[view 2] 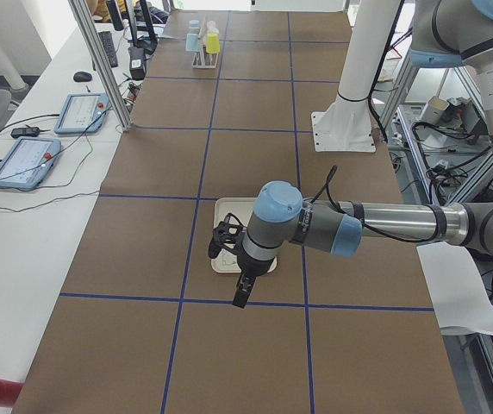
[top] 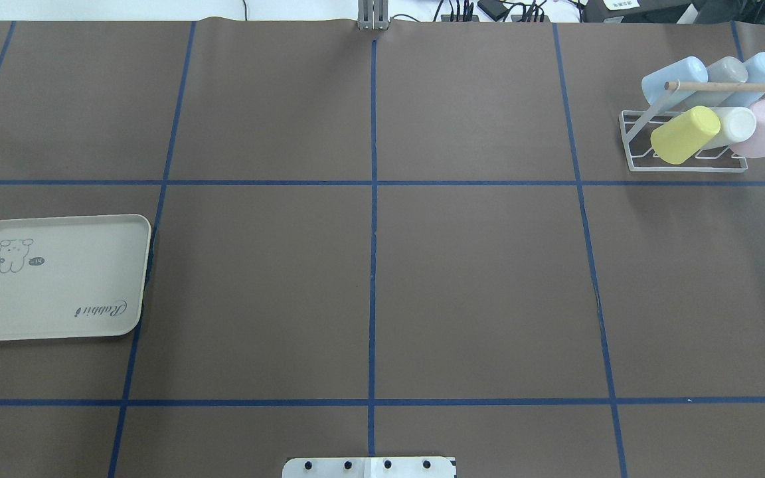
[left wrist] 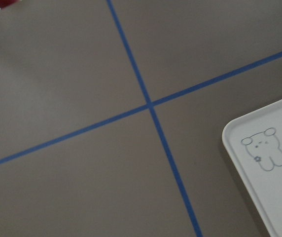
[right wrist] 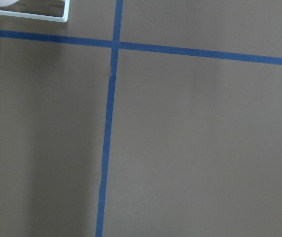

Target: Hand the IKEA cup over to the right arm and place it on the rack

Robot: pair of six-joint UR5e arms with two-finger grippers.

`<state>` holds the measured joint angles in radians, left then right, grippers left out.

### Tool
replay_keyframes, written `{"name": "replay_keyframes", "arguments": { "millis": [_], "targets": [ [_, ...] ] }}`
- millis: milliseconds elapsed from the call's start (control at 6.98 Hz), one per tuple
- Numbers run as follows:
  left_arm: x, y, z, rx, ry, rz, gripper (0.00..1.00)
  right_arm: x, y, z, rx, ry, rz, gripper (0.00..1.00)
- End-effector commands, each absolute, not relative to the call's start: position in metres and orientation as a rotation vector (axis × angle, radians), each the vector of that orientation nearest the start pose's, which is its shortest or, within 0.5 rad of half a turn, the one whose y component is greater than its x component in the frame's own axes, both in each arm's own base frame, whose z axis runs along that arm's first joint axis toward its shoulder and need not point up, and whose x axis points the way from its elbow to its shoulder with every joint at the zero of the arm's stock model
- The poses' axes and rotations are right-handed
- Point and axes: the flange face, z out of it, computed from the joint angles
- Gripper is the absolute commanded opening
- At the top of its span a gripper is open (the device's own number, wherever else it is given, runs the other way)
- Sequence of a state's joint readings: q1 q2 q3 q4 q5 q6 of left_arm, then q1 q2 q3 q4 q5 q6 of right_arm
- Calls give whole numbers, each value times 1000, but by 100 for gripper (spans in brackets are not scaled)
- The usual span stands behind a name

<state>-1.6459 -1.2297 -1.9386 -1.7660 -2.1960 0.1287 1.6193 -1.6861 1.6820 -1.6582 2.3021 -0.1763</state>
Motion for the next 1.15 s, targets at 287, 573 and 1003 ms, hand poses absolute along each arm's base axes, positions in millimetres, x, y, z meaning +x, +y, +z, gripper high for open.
{"name": "replay_keyframes", "arguments": {
  "millis": [287,573,1003],
  "targets": [
    [-105,-340,617,126,697,73,100,86,-448,651,20,-731,-101,99],
    [-95,-340,623,64,706,81,100,81,-455,640,-18,-742,-97,99],
    [-68,-355,619,51,708,161,100,81,-450,643,-25,-744,-96,99]
  ]
}}
